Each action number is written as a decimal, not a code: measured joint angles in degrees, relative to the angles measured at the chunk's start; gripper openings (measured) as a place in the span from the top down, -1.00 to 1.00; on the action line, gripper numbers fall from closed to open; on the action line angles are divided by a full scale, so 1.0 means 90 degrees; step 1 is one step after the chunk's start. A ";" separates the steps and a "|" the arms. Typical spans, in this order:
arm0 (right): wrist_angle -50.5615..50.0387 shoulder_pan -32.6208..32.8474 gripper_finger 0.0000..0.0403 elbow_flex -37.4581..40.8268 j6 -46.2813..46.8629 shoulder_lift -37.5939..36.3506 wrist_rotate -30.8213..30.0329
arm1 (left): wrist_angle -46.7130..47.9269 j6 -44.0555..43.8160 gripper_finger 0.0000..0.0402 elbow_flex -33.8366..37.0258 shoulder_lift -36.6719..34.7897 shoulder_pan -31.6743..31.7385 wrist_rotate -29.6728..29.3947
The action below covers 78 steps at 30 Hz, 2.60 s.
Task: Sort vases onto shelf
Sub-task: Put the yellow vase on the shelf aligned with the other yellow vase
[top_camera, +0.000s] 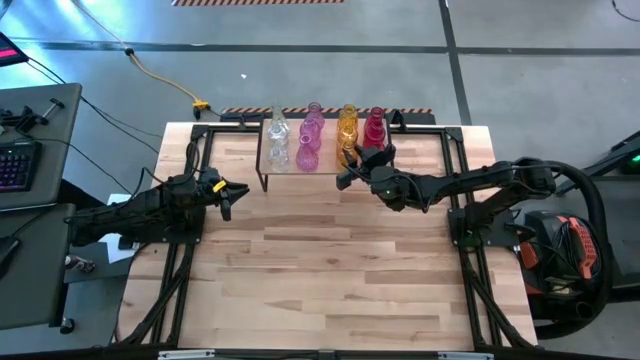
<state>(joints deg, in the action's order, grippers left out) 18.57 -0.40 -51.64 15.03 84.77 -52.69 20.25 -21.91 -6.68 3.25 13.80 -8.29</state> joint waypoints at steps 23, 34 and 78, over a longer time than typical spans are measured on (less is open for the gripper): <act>0.0097 0.0000 0.51 0.0002 -0.0040 0.0005 0.0052 | -0.0001 0.0001 0.65 0.0000 0.0001 -0.0002 0.0001; 0.0063 0.0002 0.37 0.0002 -0.0027 0.0005 -0.0045 | 0.0000 0.0000 0.65 0.0000 0.0002 -0.0002 0.0000; 0.0376 0.0000 -0.12 0.0007 -0.0122 0.0010 -0.0164 | 0.0000 0.0000 0.65 0.0000 0.0002 -0.0002 0.0001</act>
<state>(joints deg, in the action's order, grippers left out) 21.96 -0.40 -51.57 13.93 84.86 -54.17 20.25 -21.91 -6.68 3.26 13.78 -8.28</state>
